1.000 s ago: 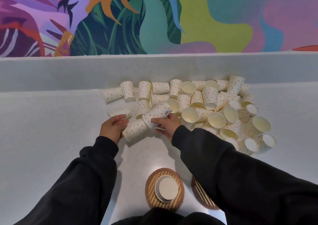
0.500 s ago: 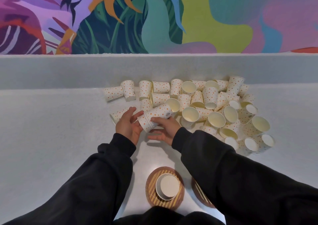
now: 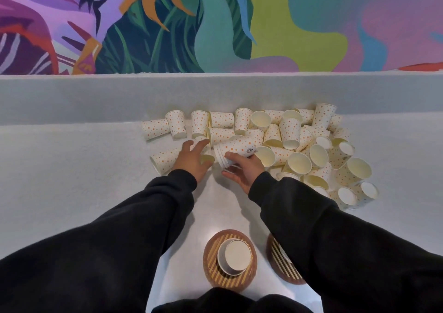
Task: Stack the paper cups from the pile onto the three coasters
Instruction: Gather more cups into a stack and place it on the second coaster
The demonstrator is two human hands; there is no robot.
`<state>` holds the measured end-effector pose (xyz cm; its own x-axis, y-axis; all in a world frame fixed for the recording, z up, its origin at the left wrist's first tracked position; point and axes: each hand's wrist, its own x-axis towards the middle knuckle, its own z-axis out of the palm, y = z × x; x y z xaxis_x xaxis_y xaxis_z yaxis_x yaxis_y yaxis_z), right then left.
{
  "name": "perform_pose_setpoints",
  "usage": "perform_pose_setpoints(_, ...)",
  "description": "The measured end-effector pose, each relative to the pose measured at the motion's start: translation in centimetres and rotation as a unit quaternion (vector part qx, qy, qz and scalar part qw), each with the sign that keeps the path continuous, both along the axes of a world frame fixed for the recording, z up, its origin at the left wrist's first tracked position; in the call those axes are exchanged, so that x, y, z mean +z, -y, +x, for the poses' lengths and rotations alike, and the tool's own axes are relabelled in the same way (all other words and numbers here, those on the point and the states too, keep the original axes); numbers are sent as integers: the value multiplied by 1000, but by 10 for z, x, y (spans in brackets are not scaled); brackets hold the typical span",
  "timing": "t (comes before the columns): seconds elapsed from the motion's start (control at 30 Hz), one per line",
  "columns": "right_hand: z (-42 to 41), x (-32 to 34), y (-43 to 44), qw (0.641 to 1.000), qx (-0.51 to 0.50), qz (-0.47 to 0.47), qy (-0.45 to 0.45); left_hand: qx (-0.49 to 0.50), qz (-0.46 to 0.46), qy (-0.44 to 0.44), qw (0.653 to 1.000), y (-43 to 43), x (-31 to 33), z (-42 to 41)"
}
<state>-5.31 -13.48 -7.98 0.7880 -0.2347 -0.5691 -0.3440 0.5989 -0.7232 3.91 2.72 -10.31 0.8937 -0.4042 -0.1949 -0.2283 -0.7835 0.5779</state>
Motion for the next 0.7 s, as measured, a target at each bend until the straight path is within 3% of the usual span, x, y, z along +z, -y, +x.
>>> perform_pose_setpoints(0.07, -1, -1, 0, 1000, -11, 3, -5, -8, 36, -13, 999, 10, -9, 3)
perform_pose_setpoints(0.23, -7, -4, 2, 1000, -18, 8, -9, 60, 2, -8, 998, 10, -16, -4)
perform_pose_setpoints(0.33, -9, -3, 3, 999, -29, 10, -15, 135, -102, -43, 985, 3, -7, -9)
perform_pose_setpoints(0.43, -9, 1, 5, 998, -47, 24, -22, 224, -321, -172, 904, -8, 14, -19)
perform_pose_setpoints(0.57, -6, 7, 5, 998, -56, 35, -11, 221, -468, -306, 799, -22, 26, -27)
perform_pose_setpoints(0.7, -4, 12, -1, 998, -38, 48, 1, 231, -481, -319, 783, -17, 35, -26)
